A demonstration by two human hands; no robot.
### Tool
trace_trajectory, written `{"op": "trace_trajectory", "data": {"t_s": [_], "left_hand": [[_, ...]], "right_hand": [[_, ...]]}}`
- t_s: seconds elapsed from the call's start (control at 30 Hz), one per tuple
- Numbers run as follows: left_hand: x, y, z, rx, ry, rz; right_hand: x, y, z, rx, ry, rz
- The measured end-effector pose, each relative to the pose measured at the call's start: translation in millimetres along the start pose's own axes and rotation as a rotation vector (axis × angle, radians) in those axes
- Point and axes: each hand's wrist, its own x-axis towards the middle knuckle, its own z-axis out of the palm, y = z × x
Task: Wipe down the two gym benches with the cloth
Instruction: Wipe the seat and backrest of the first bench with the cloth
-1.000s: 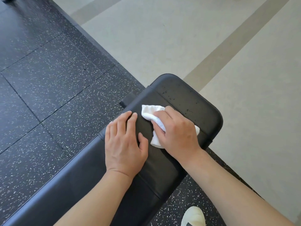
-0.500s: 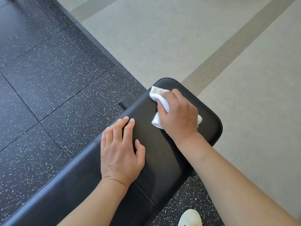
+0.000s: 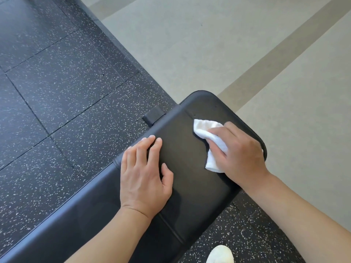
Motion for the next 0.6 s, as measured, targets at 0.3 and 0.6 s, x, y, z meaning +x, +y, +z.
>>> {"op": "trace_trajectory", "data": {"t_s": [0.3, 0.6], "left_hand": [[0.4, 0.4, 0.6, 0.013, -0.002, 0.0], [0.7, 0.7, 2.3, 0.015, 0.015, 0.005]], "right_hand": [[16.6, 12.4, 4.7, 0.004, -0.006, 0.054], [114.7, -21.0, 47.8, 0.031, 0.04, 0.132]]}}
